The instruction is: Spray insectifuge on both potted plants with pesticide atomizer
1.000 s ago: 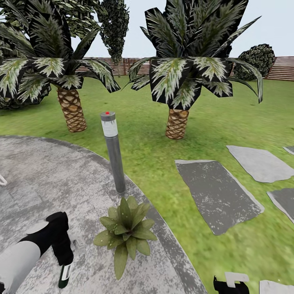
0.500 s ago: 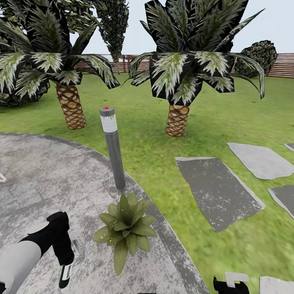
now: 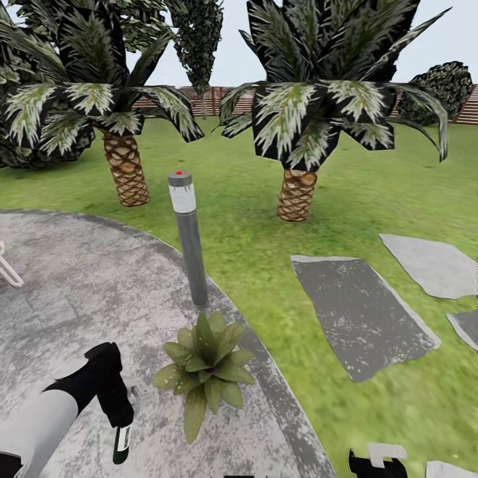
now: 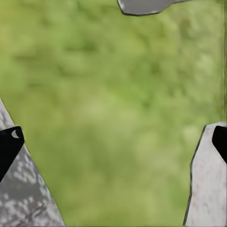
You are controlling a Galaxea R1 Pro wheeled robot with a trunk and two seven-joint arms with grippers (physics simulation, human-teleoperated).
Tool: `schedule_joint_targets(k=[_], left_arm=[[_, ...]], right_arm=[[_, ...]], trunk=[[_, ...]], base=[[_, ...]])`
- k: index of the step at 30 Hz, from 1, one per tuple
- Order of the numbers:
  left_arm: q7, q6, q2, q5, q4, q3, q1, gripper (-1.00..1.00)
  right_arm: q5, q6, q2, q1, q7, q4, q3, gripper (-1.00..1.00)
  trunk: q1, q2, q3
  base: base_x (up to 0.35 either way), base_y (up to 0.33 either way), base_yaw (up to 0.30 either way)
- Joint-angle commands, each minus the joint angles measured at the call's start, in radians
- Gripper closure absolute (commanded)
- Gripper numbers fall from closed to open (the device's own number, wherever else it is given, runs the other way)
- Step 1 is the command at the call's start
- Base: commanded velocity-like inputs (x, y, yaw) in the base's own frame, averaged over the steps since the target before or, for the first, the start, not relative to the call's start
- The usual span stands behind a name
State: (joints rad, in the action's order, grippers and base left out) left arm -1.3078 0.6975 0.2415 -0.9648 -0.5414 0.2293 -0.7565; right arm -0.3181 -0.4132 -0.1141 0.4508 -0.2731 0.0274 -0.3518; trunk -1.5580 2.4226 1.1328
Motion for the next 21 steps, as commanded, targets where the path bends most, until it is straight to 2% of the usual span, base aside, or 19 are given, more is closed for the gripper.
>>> schedule_joint_targets(k=[1, 11, 15, 21], left_arm=[[-0.007, 0.010, 0.000, -0.003, -0.002, 0.004, 0.000, 1.00], [-0.005, 0.011, 0.000, -0.015, -0.002, 0.011, 0.003, 1.00], [0.000, 0.011, 0.000, -0.016, -0.003, 0.013, 0.002, 1.00], [0.007, 0.012, 0.001, -0.017, -0.002, 0.013, 0.002, 1.00]], right_arm=[[-0.007, -0.001, -0.001, 0.000, -0.003, 0.000, -0.009, -1.00], [-0.008, -0.001, 0.000, 0.000, -0.003, 0.002, -0.009, -1.00], [-0.009, -0.001, 0.001, 0.000, -0.004, 0.002, -0.009, -1.00], [-0.009, -0.001, 0.001, 0.000, -0.004, 0.002, -0.009, -1.00]], trunk=[[0.000, 0.000, 0.001], [0.000, 0.000, 0.001], [0.000, 0.000, 0.001], [0.000, 0.000, 0.001]], base=[[0.000, -0.271, 0.001], [0.038, -0.274, 0.000], [-0.110, -0.271, 0.017], [-0.159, -0.262, 0.234]])
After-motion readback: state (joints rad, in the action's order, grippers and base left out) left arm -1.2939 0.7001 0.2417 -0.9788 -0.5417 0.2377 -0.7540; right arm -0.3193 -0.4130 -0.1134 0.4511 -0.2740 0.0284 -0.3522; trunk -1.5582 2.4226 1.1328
